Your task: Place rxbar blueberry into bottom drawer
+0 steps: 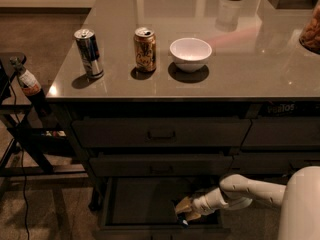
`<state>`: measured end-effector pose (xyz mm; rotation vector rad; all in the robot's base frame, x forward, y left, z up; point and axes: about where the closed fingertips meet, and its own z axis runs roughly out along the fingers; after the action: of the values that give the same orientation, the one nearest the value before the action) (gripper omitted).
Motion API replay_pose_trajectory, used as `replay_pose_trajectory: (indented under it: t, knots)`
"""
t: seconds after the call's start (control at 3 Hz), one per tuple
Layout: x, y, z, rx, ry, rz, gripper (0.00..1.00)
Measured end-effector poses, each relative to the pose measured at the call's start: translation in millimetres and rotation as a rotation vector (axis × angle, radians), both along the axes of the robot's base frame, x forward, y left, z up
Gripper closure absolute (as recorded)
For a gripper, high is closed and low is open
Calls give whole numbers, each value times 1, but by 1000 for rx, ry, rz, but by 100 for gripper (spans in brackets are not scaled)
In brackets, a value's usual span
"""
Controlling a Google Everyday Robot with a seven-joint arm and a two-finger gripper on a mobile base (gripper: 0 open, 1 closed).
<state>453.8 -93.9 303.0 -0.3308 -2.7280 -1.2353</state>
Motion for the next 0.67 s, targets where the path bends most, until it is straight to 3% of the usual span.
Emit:
replay_pose_trajectory:
  t: [0.67]
  knots:
    - [36, 32, -37, 68, -33, -47, 100]
